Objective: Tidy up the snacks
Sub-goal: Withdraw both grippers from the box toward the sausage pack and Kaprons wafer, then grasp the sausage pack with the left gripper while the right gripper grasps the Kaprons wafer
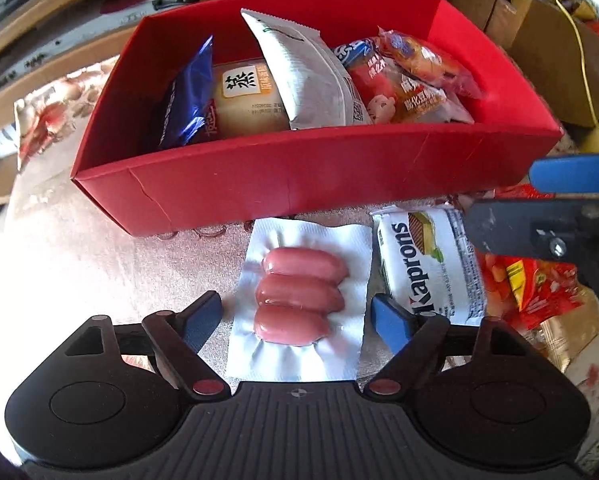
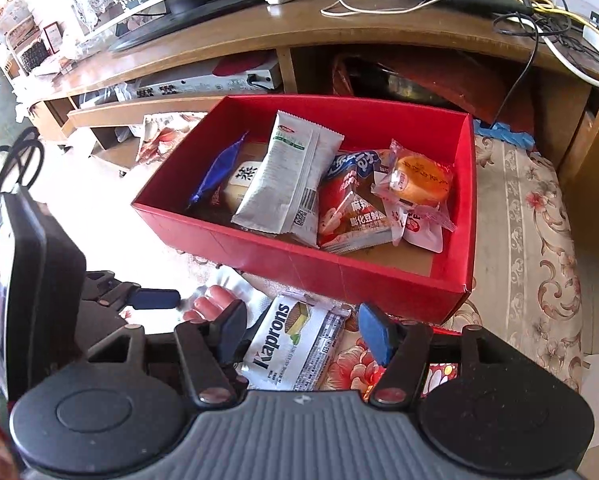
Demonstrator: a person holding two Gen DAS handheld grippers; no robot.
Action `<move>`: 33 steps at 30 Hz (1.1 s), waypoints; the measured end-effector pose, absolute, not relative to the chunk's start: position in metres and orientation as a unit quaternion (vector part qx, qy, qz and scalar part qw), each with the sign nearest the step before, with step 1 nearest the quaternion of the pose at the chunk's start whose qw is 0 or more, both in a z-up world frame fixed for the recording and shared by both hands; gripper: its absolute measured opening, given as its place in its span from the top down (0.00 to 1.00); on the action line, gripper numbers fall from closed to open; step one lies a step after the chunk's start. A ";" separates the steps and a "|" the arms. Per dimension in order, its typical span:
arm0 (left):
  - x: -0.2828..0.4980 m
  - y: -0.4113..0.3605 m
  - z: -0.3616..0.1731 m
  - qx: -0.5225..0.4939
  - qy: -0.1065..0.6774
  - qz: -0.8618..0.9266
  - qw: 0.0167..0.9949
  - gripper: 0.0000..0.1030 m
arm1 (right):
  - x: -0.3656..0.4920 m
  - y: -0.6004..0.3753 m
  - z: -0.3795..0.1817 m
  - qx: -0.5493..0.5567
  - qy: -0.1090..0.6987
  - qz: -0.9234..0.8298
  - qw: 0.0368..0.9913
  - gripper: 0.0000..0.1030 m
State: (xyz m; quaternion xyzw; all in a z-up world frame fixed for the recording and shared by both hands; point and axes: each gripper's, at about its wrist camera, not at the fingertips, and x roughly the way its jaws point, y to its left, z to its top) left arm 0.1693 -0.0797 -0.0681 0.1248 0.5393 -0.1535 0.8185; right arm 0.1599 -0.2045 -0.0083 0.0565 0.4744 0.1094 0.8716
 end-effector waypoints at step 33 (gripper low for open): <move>0.129 -0.039 -0.060 0.095 0.560 -0.100 0.817 0.16 | 0.186 -0.149 -0.071 0.019 0.539 0.094 0.837 0.12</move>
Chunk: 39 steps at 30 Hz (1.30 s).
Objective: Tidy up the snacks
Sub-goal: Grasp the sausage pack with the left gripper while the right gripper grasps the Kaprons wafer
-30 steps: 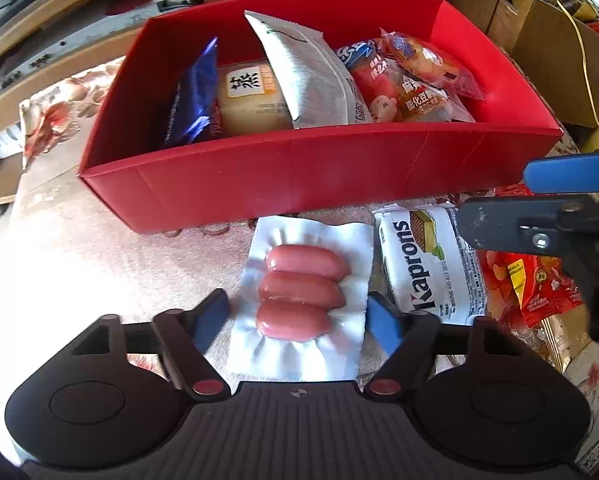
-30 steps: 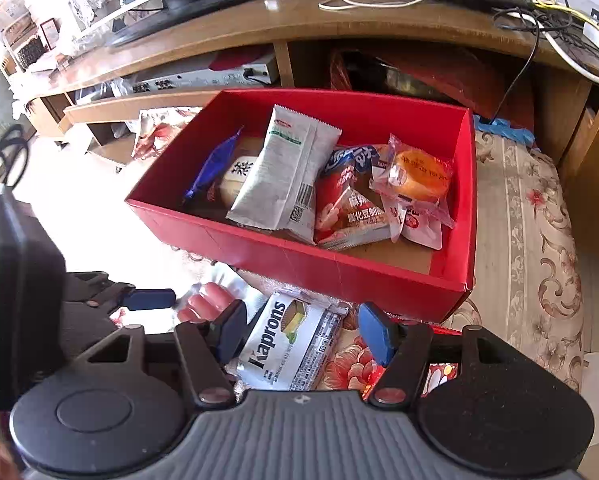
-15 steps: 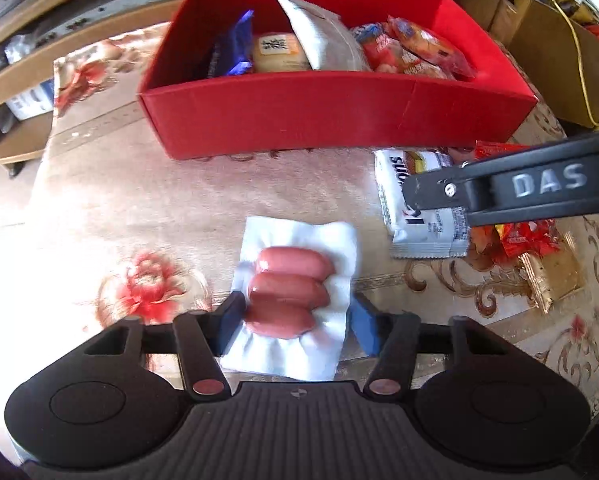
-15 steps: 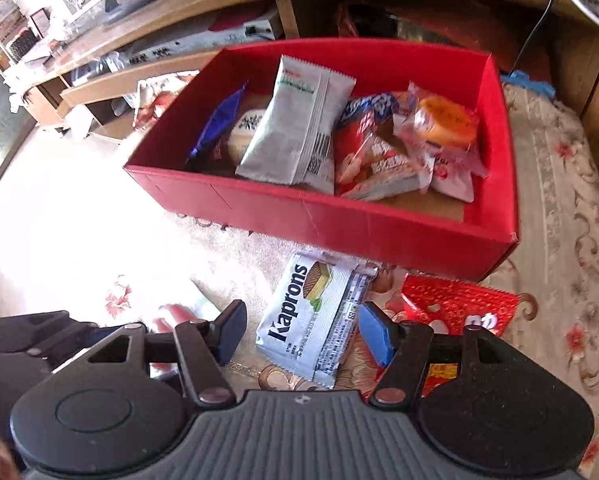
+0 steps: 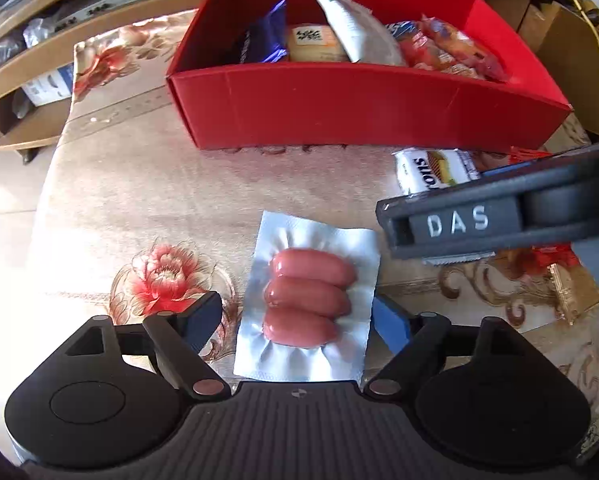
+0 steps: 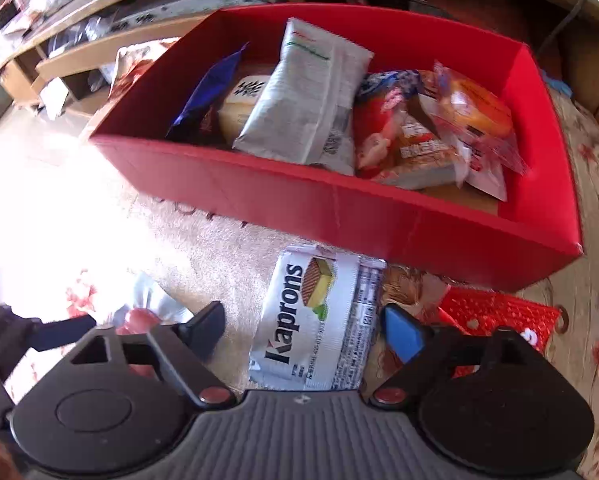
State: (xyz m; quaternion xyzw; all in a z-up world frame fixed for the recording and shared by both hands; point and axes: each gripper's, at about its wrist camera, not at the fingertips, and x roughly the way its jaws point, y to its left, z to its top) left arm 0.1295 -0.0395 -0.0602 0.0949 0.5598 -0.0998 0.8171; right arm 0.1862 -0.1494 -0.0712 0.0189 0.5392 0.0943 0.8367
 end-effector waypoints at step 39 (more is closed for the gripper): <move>0.132 -0.033 -0.072 0.087 0.553 -0.083 0.825 0.00 | 0.114 -0.154 -0.079 -0.046 0.533 0.116 0.837 0.01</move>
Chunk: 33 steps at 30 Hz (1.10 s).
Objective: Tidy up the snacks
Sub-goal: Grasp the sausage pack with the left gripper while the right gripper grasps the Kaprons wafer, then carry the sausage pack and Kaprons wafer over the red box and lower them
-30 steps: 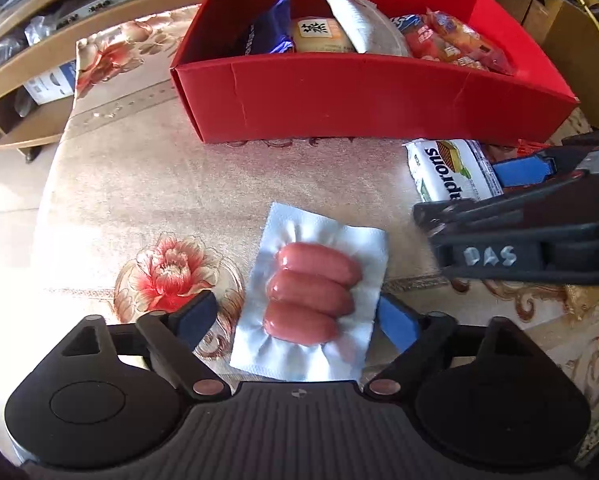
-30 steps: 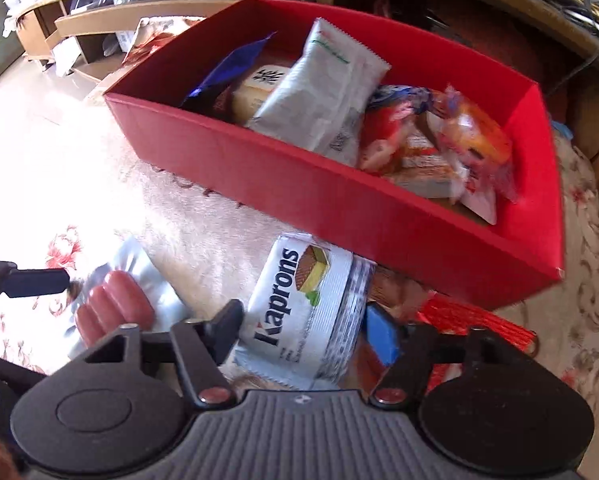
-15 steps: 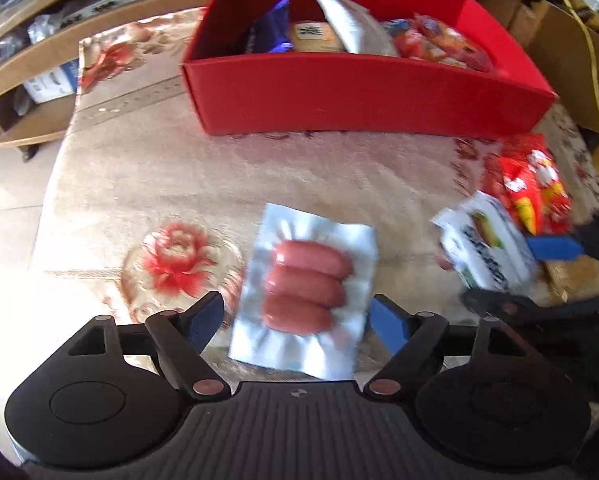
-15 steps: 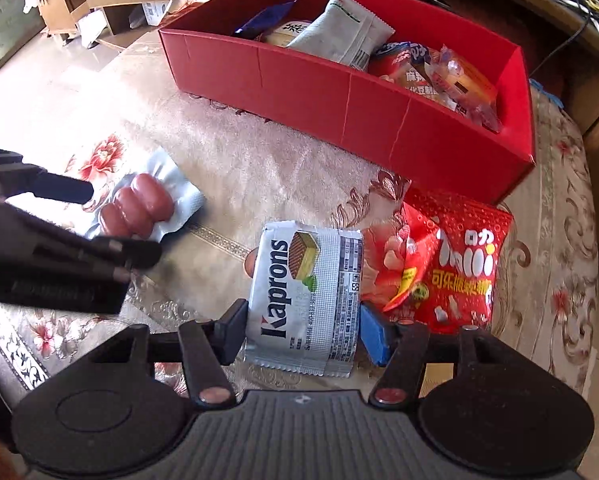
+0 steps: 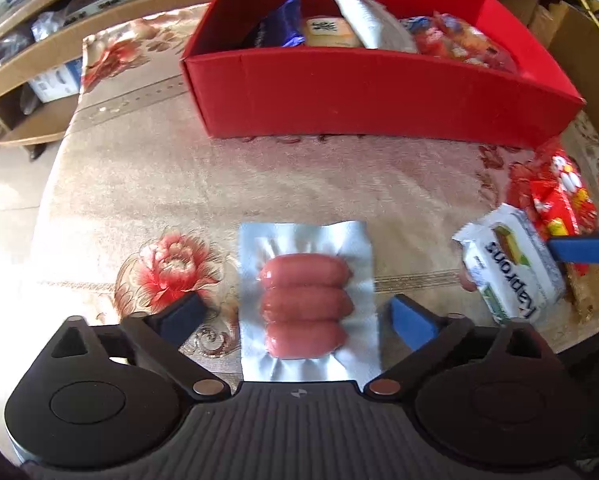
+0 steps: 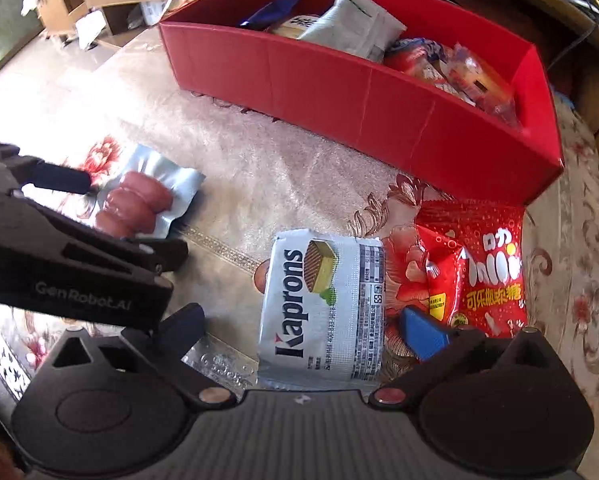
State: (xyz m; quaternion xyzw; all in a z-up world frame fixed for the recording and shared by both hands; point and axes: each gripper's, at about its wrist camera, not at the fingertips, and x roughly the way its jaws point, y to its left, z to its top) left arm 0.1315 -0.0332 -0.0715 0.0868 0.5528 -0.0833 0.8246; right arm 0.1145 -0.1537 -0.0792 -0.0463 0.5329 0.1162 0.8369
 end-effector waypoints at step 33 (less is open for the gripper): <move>0.110 -0.048 -0.019 0.035 0.499 -0.107 0.859 0.28 | 0.093 -0.186 -0.012 0.006 0.469 0.058 0.881 0.47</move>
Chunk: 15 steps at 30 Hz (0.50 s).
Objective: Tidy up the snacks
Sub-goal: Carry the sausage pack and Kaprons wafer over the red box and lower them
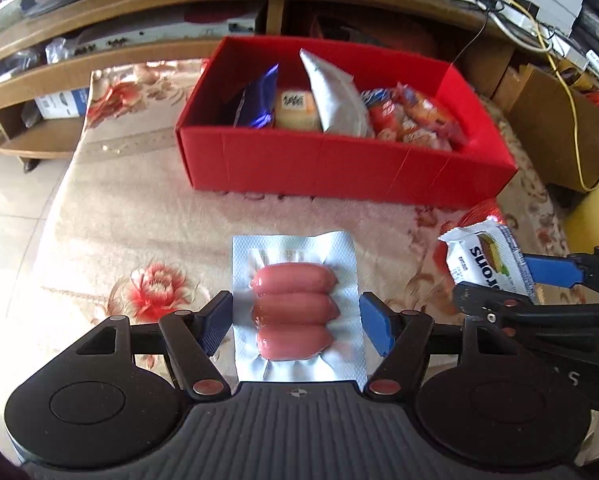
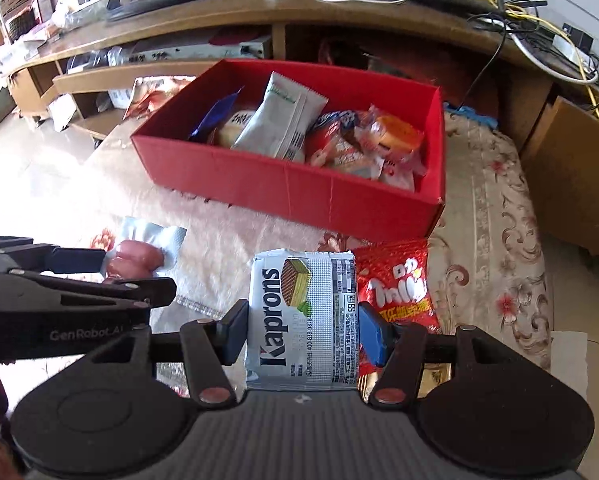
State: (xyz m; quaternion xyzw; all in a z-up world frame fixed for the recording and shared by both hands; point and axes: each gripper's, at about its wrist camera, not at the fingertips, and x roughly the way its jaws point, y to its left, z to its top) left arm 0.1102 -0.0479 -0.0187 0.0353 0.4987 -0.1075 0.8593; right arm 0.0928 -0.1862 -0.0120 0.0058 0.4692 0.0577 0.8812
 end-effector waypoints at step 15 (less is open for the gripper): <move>0.127 -0.064 0.003 0.038 0.462 -0.107 0.880 0.28 | 0.109 -0.204 0.011 0.037 0.442 0.040 0.895 0.47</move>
